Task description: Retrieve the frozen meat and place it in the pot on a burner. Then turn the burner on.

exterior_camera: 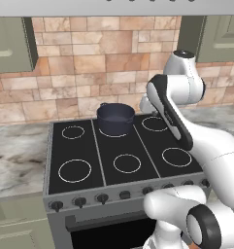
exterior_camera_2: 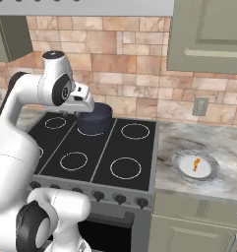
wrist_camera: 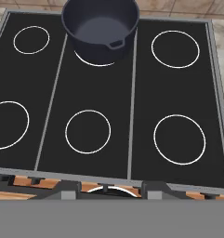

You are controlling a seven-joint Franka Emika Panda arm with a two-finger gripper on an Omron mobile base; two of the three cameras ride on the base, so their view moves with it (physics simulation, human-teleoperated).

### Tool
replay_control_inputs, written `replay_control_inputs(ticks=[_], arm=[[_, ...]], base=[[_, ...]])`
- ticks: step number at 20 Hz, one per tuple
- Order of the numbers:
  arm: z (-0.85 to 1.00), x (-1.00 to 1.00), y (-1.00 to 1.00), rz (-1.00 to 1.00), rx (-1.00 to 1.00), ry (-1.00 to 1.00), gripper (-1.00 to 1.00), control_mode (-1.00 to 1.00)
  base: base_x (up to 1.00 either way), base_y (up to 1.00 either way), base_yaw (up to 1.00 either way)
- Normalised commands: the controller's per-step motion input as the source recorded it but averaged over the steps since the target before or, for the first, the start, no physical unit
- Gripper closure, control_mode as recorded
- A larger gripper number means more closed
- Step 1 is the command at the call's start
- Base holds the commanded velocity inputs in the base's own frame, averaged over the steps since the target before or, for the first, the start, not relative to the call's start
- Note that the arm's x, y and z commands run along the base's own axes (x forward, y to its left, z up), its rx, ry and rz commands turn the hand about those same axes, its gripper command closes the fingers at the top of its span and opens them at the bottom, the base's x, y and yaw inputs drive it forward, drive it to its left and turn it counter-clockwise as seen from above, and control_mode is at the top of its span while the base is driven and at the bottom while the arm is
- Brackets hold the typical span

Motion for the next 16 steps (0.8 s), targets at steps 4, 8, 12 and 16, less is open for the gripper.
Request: replay_control_inputs(ticks=[4, 8, 12, 16], arm=[[0.00, 0.00, -0.08, 0.00, 0.00, 0.00, -1.00, -1.00], [0.00, 0.00, -0.04, 0.00, 0.00, 0.00, -1.00, -1.00], [0.00, -0.01, -0.14, 0.00, 0.00, 0.00, -1.00, -1.00], [-0.05, 0.00, -0.31, 0.00, 0.00, 0.01, -1.00, -1.00]], base=[[0.00, 0.00, 0.00], [0.00, 0.00, 0.00], [0.00, 0.00, 0.00], [0.00, 0.00, 0.00]])
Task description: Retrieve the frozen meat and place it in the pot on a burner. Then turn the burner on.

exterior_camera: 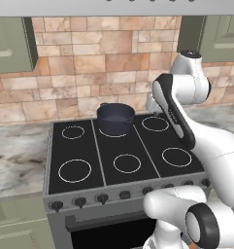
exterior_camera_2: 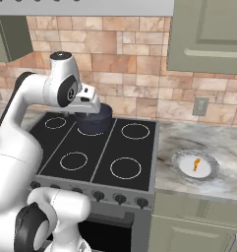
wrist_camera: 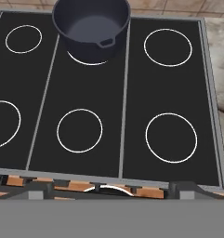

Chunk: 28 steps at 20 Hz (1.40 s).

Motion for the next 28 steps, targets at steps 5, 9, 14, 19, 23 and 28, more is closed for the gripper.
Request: replay_control_inputs(ticks=[5, 9, 14, 19, 23, 28], arm=[[-0.06, 0.00, -0.37, -0.01, -0.01, 0.05, -1.00, -1.00], [-0.15, 0.00, -0.41, -0.04, -0.03, 0.08, -1.00, -1.00], [-0.15, 0.00, -0.63, -0.03, -0.01, 0.06, -1.00, -1.00], [-0.21, 0.00, -0.69, -0.04, 0.00, 0.03, -1.00, -1.00], [-0.27, 0.00, -0.64, -0.04, 0.00, 0.02, -1.00, -1.00], [-0.31, 0.00, -0.54, -0.04, 0.00, 0.01, -1.00, -1.00]], base=[[0.00, 0.00, 0.00], [0.00, 0.00, 0.00], [0.00, 0.00, 0.00], [0.00, 0.00, 0.00], [0.00, 0.00, 0.00], [0.00, 0.00, 0.00]])
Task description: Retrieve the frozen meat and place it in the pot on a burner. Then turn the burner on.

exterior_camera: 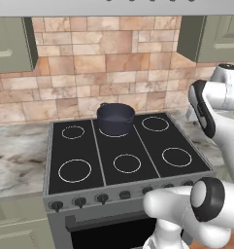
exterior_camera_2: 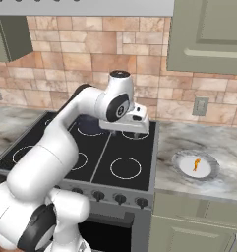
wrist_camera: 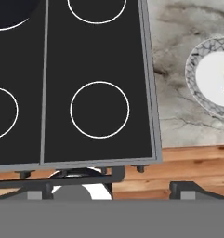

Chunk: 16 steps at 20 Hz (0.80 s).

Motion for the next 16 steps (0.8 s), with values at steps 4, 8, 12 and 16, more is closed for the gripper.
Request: replay_control_inputs(ticks=[4, 8, 12, 16], arm=[[-0.26, 0.00, -0.39, -0.01, 0.00, 0.02, -1.00, -1.00], [-0.08, 0.19, -0.47, 0.00, 0.00, 0.01, -1.00, -1.00], [-0.02, 0.29, -0.48, 0.00, 0.00, 0.00, -1.00, -1.00], [-0.06, 0.07, -0.51, 0.00, 0.00, 0.00, -1.00, -1.00]], base=[[0.00, 0.00, 0.00], [0.00, 0.00, 0.00], [0.00, 0.00, 0.00], [0.00, 0.00, 0.00]])
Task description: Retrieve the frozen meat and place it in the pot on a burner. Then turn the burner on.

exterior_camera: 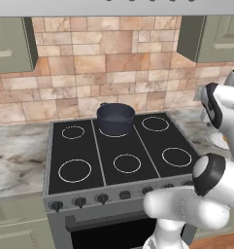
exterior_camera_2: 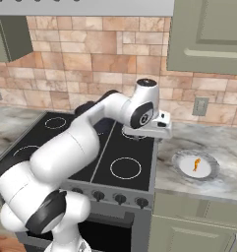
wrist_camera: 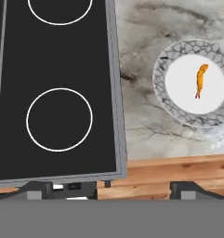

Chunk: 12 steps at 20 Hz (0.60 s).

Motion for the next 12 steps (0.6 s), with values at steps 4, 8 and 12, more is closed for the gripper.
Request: replay_control_inputs(ticks=[4, 8, 12], arm=[[-0.16, 0.00, -0.38, -0.01, 0.00, 0.00, -1.00, -1.00], [-0.10, 0.07, -0.31, -0.06, 0.00, 0.00, -1.00, -1.00], [-0.04, 0.30, -0.23, -0.08, 0.00, 0.00, -1.00, -1.00]], base=[[0.00, 0.00, 0.00], [0.00, 0.00, 0.00], [0.00, 0.00, 0.00]])
